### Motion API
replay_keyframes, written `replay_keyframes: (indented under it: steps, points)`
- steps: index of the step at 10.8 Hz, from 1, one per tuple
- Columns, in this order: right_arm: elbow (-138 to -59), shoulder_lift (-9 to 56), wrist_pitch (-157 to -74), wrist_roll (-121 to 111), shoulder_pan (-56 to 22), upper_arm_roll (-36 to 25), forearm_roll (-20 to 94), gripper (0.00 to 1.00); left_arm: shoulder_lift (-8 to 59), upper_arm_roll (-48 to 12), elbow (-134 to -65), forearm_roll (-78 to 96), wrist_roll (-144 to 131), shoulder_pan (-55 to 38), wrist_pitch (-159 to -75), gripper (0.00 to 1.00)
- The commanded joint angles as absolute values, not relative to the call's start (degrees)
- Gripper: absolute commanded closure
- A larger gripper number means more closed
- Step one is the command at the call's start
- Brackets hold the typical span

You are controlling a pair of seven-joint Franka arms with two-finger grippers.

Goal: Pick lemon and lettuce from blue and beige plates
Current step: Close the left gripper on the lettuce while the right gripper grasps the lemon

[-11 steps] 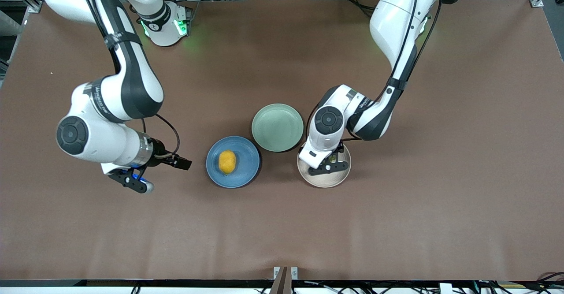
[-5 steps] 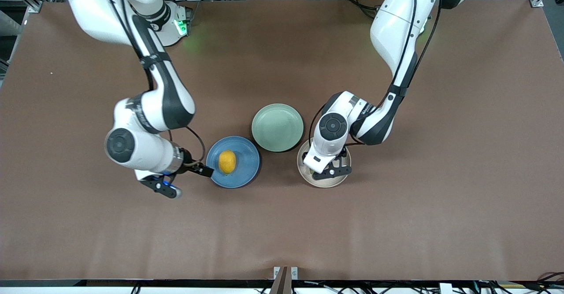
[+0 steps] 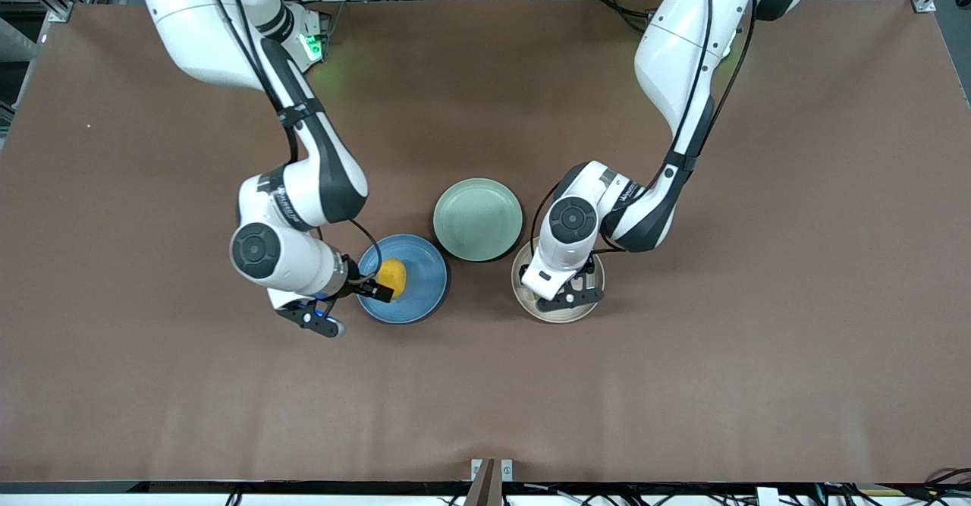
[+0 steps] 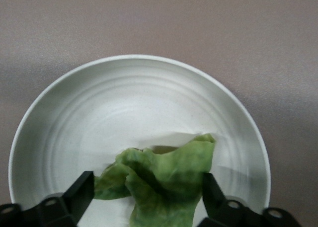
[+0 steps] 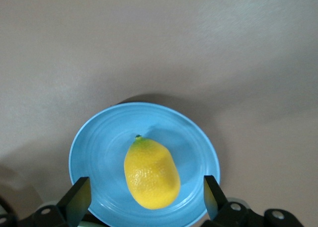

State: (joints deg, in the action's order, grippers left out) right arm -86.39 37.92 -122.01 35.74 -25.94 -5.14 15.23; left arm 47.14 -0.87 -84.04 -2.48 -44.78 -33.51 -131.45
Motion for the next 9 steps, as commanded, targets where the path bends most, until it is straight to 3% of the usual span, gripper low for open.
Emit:
replay_keyframes:
  steps: [1,2,9]
  points:
    - [-90.60,37.62,-126.63,36.83,-28.12,-5.80,13.38,0.00,47.29,-0.88,-83.32,-3.60,-45.44,-33.49,-132.01,0.87]
    - [-91.49,37.62,-127.87,36.91,-28.30,-5.80,12.75,0.00,46.76,-0.88,-83.41,-3.78,-45.44,-33.40,-132.01,1.00]
    - [-97.20,38.14,-136.22,37.79,-31.46,-5.80,12.04,0.00,42.28,-0.88,-83.58,-3.96,-43.87,-32.35,-125.43,1.00]
